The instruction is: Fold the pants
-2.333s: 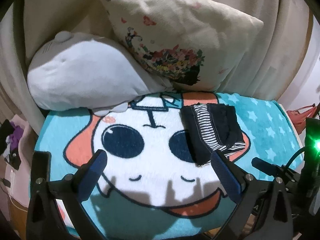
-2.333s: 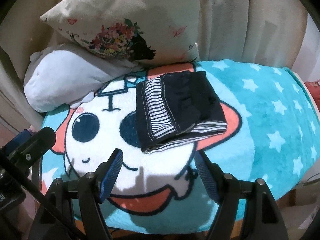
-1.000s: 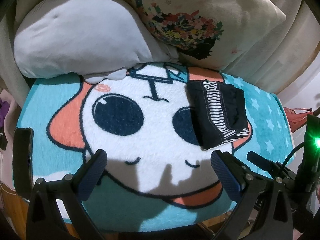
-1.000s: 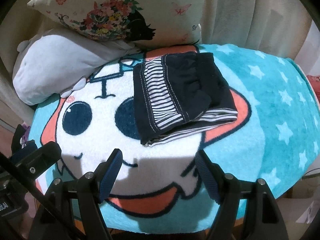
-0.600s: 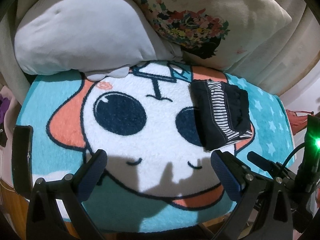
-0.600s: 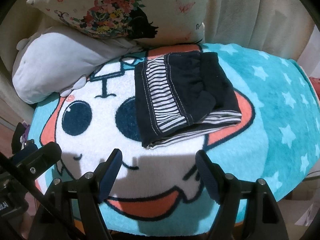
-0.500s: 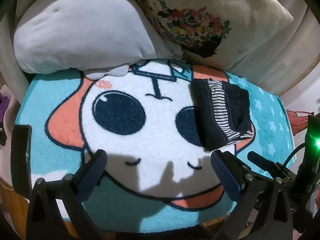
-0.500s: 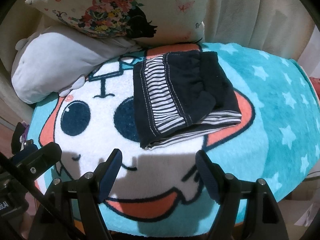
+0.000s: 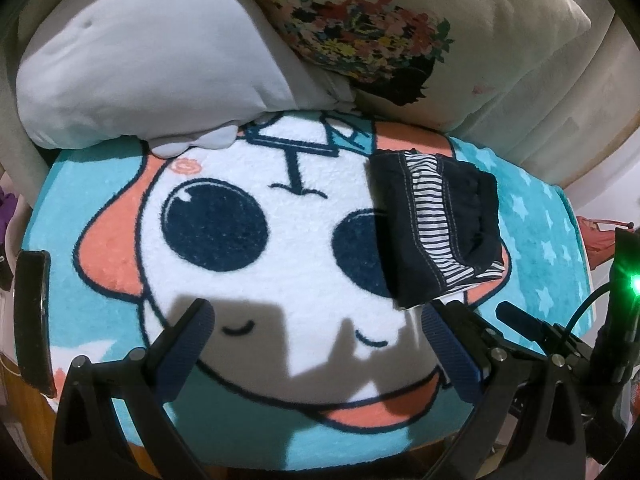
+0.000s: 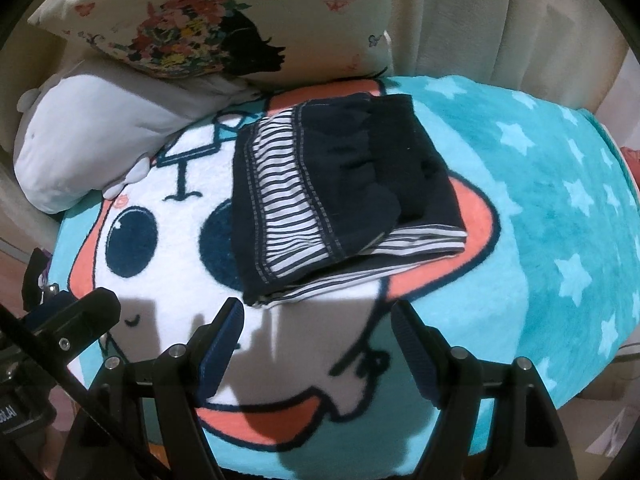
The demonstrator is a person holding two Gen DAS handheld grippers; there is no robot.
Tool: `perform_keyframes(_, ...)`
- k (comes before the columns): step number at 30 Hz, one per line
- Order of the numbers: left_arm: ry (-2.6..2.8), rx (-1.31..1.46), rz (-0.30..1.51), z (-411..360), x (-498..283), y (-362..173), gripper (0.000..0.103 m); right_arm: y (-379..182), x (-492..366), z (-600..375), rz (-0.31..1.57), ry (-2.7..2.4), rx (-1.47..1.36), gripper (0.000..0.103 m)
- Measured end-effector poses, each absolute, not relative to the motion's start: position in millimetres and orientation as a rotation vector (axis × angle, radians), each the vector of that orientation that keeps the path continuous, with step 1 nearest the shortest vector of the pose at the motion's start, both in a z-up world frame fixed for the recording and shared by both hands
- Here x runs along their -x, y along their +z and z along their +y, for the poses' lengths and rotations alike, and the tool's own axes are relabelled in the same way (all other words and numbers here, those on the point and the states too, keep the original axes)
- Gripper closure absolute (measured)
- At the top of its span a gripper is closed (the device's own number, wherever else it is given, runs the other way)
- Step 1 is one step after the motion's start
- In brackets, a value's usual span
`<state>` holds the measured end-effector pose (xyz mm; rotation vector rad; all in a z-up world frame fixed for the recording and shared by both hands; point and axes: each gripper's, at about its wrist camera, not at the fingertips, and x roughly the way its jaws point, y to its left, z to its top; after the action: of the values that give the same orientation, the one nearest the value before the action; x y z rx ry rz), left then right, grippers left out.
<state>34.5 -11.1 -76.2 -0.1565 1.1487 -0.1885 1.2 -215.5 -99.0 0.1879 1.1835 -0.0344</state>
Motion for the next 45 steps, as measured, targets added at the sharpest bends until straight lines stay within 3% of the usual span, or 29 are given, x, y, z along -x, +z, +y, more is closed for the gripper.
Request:
perform_keyframes(7, -0.19, 0.181, 1.165, -26, -39, -80, 0.0, -99, -6, -241, 1.178, -0.028, -0.205, 0.022)
perform_keyframes(14, -0.204, 0.386, 1.219, -14, -63, -96, 0.0, -87, -24, -309, 1.1, -0.1, -0.283, 0.022)
perform_keyframes(16, -0.223, 0.394, 1.222, -17, -71, -98, 0.006, -88, -36, -324, 1.082, -0.075, -0.289, 0.021)
perform_keyframes(18, -0.238, 0.37, 1.224, -26, -85, -102, 0.018, -91, -47, -332, 1.075, -0.029, -0.306, 0.021)
perform_keyframes(20, -0.251, 0.348, 1.235, -39, -99, -109, 0.022, -96, -65, -339, 1.074, 0.028, -0.327, 0.021)
perform_keyframes(34, -0.282, 0.308, 1.23, -100, -143, -147, 0.022, -144, -140, -331, 1.124, 0.306, -0.384, 0.017)
perform_keyframes(35, -0.28, 0.317, 1.231, -101, -143, -148, 0.025, -145, -140, -330, 1.123, 0.316, -0.388, 0.018)
perform_keyframes(37, -0.306, 0.361, 1.245, -102, -143, -149, 0.053, -146, -142, -329, 1.133, 0.354, -0.417, 0.037)
perform_keyframes(38, -0.333, 0.393, 1.258, -103, -143, -149, 0.072, -146, -142, -328, 1.141, 0.366, -0.422, 0.043)
perform_keyframes(41, -0.307, 0.376, 1.242, -106, -138, -139, 0.083, -141, -141, -326, 1.139, 0.397, -0.427, 0.057)
perform_keyframes(45, -0.297, 0.394, 1.217, -102, -128, -120, 0.087, -130, -136, -332, 1.127, 0.423, -0.505, 0.065)
